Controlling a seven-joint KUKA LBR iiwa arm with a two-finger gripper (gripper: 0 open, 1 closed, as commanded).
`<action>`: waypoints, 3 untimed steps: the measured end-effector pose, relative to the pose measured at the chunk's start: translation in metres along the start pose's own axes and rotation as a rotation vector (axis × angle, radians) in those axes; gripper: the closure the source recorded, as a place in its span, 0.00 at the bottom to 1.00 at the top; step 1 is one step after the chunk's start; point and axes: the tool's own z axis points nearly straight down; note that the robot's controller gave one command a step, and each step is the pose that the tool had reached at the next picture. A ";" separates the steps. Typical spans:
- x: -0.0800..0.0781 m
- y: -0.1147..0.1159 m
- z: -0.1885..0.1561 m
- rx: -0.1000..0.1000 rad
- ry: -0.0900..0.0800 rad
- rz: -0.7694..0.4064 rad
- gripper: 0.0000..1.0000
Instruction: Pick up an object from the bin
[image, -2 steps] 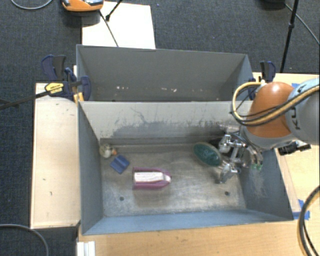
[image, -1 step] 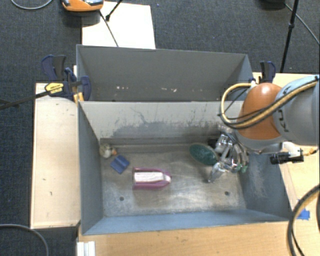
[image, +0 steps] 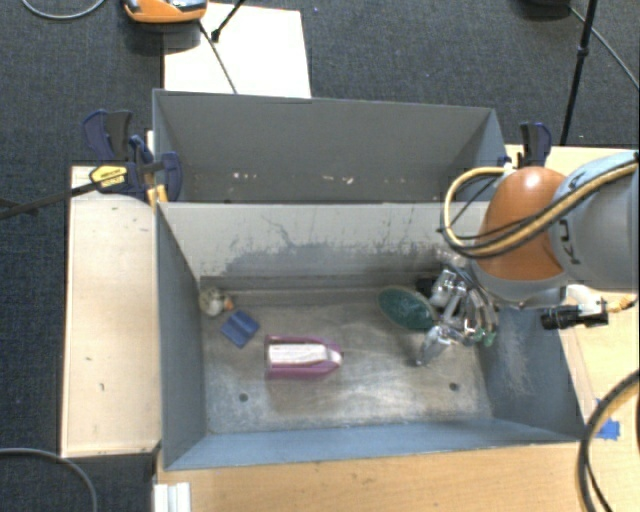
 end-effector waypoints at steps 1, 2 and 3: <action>0.001 -0.001 -0.001 -0.001 -0.001 -0.002 0.00; 0.002 -0.001 -0.001 -0.001 -0.002 -0.005 0.00; -0.002 -0.001 -0.004 -0.002 -0.018 -0.006 1.00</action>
Offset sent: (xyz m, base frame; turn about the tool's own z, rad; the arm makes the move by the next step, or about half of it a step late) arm 0.0000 0.0000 0.0000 0.0000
